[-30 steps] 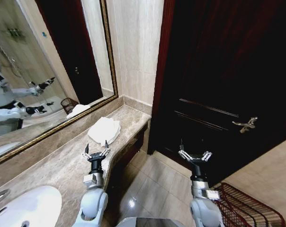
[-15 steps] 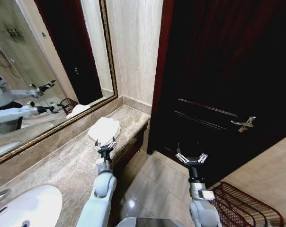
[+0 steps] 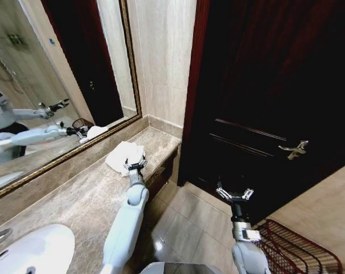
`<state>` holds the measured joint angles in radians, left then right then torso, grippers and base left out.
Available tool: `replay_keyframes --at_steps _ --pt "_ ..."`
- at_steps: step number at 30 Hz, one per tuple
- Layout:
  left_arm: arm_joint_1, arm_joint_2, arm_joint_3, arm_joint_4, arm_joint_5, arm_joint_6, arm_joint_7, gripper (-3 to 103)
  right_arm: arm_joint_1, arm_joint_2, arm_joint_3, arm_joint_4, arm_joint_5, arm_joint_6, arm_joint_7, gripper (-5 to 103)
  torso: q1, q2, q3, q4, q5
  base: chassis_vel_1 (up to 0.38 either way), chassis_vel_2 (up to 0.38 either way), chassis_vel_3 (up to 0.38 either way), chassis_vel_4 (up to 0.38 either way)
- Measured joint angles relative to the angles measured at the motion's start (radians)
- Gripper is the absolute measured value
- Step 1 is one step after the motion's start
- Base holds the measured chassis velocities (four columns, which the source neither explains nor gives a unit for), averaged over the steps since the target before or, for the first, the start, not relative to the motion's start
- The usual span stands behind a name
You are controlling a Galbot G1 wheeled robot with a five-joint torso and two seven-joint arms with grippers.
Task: Discard the used towel into the hamper.
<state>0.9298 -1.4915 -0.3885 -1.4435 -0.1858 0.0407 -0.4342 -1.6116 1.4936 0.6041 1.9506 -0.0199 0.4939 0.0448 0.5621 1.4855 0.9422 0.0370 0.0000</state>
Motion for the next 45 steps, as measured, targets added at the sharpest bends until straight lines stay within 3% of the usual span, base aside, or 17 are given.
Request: replay_keyframes --at_steps 3,5,6,9,13,18,21,24,25,27,30,34,39,45 --pt "-0.011 0.007 0.005 0.019 -0.017 -0.001 -0.005 78 0.012 -0.004 0.002 -0.009 0.007 0.002 0.002 100 0.0 0.0 0.0 0.0 0.0 0.0 0.0 0.0 0.0" --pt "-0.011 0.01 0.005 0.021 -0.019 -0.004 -0.005 78 0.016 -0.005 0.002 -0.01 0.009 0.003 0.003 100 0.0 0.0 0.0 0.0 0.0 0.0 0.0 0.0 0.0" --pt "-0.011 0.012 0.006 0.022 -0.02 -0.009 -0.005 70 0.022 -0.005 0.002 -0.012 0.012 0.003 0.004 100 0.0 0.0 0.0 0.0001 0.0 0.0 0.0 0.0 0.0" --pt "-0.01 0.017 0.006 0.023 -0.02 -0.016 -0.005 66 0.03 -0.002 0.0 -0.015 0.013 0.004 0.005 100 0.0 0.0 0.0 0.0001 0.0 0.0 0.0 0.0 0.0" --pt "-0.002 0.023 0.005 0.02 -0.022 -0.026 -0.003 49 0.034 0.005 -0.004 -0.019 0.014 0.012 0.005 100 0.0 0.0 0.0 0.0001 -0.0001 0.0 0.0 0.0 0.0" --pt "0.008 0.024 0.0 0.008 -0.028 -0.039 0.005 42 0.033 0.006 -0.003 -0.02 0.014 0.015 0.005 100 0.0 0.0 0.0 0.0 -0.0001 0.0 0.0 0.0 0.0" --pt "0.017 0.025 -0.003 -0.008 -0.038 -0.046 0.011 30 0.033 0.007 -0.003 -0.015 0.013 0.016 0.008 100 0.0 0.0 0.0 0.0 -0.0001 0.0 0.0 0.0 0.0" --pt "0.025 0.029 -0.006 -0.022 -0.046 -0.047 0.013 26 0.029 0.009 -0.002 -0.008 0.013 0.017 0.009 100 0.0 0.0 0.0 0.0 0.0 0.0 0.0 0.0 0.0" --pt "0.032 0.032 -0.007 -0.03 -0.052 -0.047 0.014 19 0.024 0.011 -0.001 -0.002 0.013 0.02 0.009 100 0.0 0.0 0.0 0.0 0.0 0.0 0.0 0.0 0.0" --pt "0.039 0.034 -0.008 -0.037 -0.056 -0.048 0.015 19 0.02 0.012 0.0 0.0 0.013 0.023 0.009 100 0.0 0.0 0.0 0.0 -0.0001 0.0 0.0 0.0 0.0" --pt "0.057 0.036 -0.013 -0.055 -0.064 -0.053 0.019 7 0.013 0.014 0.002 0.003 0.013 0.032 0.009 100 0.0 0.0 0.0 0.0 0.0 0.0 0.0 0.0 0.0" --pt "0.081 0.036 -0.021 -0.072 -0.07 -0.071 0.031 0 0.007 0.015 0.003 0.015 0.017 0.034 0.009 100 0.0 0.0 0.0 0.0 -0.0001 0.0 0.0 0.0 0.0" --pt "0.112 0.038 -0.032 -0.101 -0.078 -0.099 0.047 0 0.001 0.017 0.003 0.026 0.018 0.034 0.001 100 0.0 0.0 0.0 0.0 -0.0001 0.0 0.0 0.0 0.0" --pt "0.19 0.058 -0.065 -0.181 -0.093 -0.205 0.116 0 -0.001 0.019 0.0 0.039 0.017 0.034 0.0 100 0.0 0.0 0.0 0.0 -0.0002 0.0 0.0 0.0 0.0"
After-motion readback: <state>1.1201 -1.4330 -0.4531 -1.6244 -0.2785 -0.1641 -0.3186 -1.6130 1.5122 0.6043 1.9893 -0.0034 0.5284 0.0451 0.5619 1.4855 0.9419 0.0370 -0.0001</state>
